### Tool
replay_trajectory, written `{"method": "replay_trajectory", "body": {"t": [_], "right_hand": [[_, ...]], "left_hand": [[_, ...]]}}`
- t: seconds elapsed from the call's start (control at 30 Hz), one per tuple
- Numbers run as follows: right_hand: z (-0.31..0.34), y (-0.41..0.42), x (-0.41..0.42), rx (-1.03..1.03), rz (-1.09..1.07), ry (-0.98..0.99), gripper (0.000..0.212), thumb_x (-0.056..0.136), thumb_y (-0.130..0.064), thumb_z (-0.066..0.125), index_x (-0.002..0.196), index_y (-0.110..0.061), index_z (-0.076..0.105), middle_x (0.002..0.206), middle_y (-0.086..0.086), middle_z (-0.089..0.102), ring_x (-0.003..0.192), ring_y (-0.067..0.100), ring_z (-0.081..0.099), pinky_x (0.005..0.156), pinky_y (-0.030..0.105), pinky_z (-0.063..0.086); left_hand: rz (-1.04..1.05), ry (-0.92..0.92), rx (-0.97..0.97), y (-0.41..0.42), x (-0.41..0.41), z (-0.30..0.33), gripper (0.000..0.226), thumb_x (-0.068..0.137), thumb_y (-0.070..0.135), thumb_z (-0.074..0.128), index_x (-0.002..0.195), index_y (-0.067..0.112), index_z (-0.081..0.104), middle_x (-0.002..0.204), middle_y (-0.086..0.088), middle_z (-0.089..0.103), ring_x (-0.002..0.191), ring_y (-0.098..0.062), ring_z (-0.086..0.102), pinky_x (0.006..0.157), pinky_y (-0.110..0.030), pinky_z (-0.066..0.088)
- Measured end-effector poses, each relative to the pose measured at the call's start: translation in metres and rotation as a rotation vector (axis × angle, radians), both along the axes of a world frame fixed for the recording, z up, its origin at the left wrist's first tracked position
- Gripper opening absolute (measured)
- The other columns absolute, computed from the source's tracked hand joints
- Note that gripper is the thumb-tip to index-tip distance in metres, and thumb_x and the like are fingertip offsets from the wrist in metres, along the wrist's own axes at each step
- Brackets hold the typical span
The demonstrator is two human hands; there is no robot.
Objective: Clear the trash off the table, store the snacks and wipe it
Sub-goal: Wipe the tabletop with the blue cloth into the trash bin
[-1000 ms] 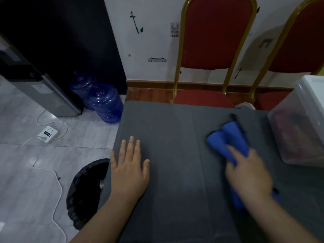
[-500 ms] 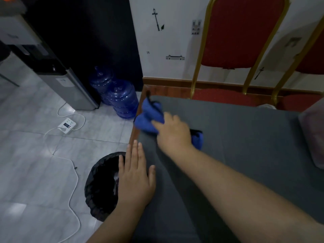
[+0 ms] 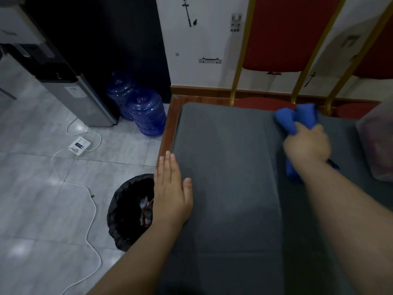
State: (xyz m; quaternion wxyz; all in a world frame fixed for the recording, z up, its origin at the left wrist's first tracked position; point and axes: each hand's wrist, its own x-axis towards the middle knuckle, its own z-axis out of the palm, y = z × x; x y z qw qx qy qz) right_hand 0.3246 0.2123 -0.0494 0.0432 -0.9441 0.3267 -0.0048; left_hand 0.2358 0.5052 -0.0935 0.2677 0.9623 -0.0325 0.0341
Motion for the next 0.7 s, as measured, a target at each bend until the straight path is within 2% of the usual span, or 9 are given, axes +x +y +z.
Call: {"method": "replay_trajectory", "body": {"t": [0.1, 0.2, 0.3, 0.37, 0.43, 0.47, 0.53, 0.6, 0.7], "right_hand": [[-0.004, 0.068, 0.01, 0.01, 0.327, -0.041, 0.029, 0.091, -0.023, 0.042, 0.115, -0.029, 0.057, 0.118, 0.013, 0.045, 0.107, 0.036, 0.05, 0.081, 0.038, 0.045], [-0.006, 0.142, -0.031, 0.045, 0.74, -0.059, 0.032, 0.088, -0.025, 0.049, 0.118, -0.033, 0.057, 0.116, 0.009, 0.048, 0.102, 0.033, 0.053, 0.075, 0.036, 0.045], [0.0, 0.167, -0.101, 0.131, 1.025, -0.034, 0.034, 0.06, -0.028, 0.074, 0.093, -0.03, 0.071, 0.092, 0.005, 0.059, 0.07, 0.027, 0.058, 0.049, 0.029, 0.037], [-0.006, 0.147, -0.139, 0.119, 1.098, -0.004, 0.037, 0.051, -0.027, 0.076, 0.087, -0.032, 0.071, 0.087, 0.003, 0.062, 0.061, 0.023, 0.056, 0.043, 0.027, 0.036], [-0.007, 0.104, -0.158, 0.129, 0.965, 0.001, 0.043, 0.053, -0.026, 0.074, 0.095, -0.035, 0.07, 0.088, 0.004, 0.063, 0.06, 0.026, 0.059, 0.042, 0.03, 0.044], [-0.009, 0.076, -0.165, 0.135, 0.829, -0.001, 0.045, 0.057, -0.024, 0.073, 0.1, -0.036, 0.07, 0.09, 0.007, 0.063, 0.063, 0.03, 0.06, 0.045, 0.033, 0.048], [-0.007, 0.016, -0.169, 0.064, 0.5, -0.054, 0.043, 0.072, -0.021, 0.065, 0.114, -0.035, 0.066, 0.1, 0.015, 0.059, 0.077, 0.039, 0.06, 0.059, 0.04, 0.053], [-0.005, -0.041, -0.173, 0.024, 0.235, -0.076, 0.041, 0.085, -0.022, 0.052, 0.124, -0.032, 0.059, 0.111, 0.02, 0.052, 0.093, 0.042, 0.055, 0.074, 0.043, 0.05], [0.002, -0.076, -0.175, 0.054, -0.018, -0.054, 0.035, 0.09, -0.02, 0.043, 0.122, -0.025, 0.058, 0.111, 0.022, 0.048, 0.098, 0.043, 0.053, 0.08, 0.042, 0.045]], "left_hand": [[0.002, -0.028, -0.056, 0.002, -0.002, 0.0, 0.066, 0.089, 0.04, 0.015, 0.145, 0.012, -0.006, 0.154, 0.004, -0.005, 0.142, -0.005, -0.012, 0.117, -0.025, -0.01], [0.065, -0.086, -0.136, 0.01, -0.006, 0.001, 0.069, 0.089, 0.039, 0.021, 0.146, 0.005, 0.004, 0.154, -0.001, 0.003, 0.144, -0.011, -0.005, 0.118, -0.035, -0.004], [0.122, -0.113, -0.155, 0.019, -0.012, 0.009, 0.072, 0.088, 0.041, 0.023, 0.146, -0.001, 0.013, 0.152, -0.003, 0.008, 0.143, -0.02, 0.003, 0.117, -0.045, 0.002], [0.088, -0.102, -0.131, 0.015, -0.019, 0.015, 0.073, 0.087, 0.041, 0.024, 0.147, 0.0, 0.014, 0.153, -0.002, 0.006, 0.143, -0.019, 0.001, 0.117, -0.043, 0.0], [0.025, -0.086, -0.085, 0.001, -0.022, 0.023, 0.075, 0.086, 0.043, 0.026, 0.148, 0.002, 0.015, 0.155, -0.004, 0.006, 0.143, -0.016, -0.002, 0.117, -0.039, -0.003], [-0.01, -0.063, -0.06, -0.012, -0.026, 0.026, 0.077, 0.085, 0.046, 0.025, 0.148, 0.003, 0.014, 0.156, -0.004, 0.005, 0.143, -0.015, -0.004, 0.116, -0.037, -0.005], [-0.093, 0.006, -0.016, -0.035, -0.029, 0.027, 0.079, 0.084, 0.05, 0.021, 0.15, 0.008, 0.008, 0.155, 0.002, -0.002, 0.142, -0.012, -0.011, 0.116, -0.035, -0.009], [-0.18, 0.071, 0.025, -0.06, -0.032, 0.026, 0.079, 0.083, 0.052, 0.013, 0.15, 0.011, 0.003, 0.155, 0.004, -0.009, 0.14, -0.009, -0.018, 0.115, -0.033, -0.015], [-0.32, 0.142, 0.123, -0.096, -0.035, 0.027, 0.069, 0.092, 0.047, 0.018, 0.15, 0.014, -0.002, 0.159, -0.001, -0.01, 0.141, -0.011, -0.021, 0.114, -0.034, -0.016]]}}
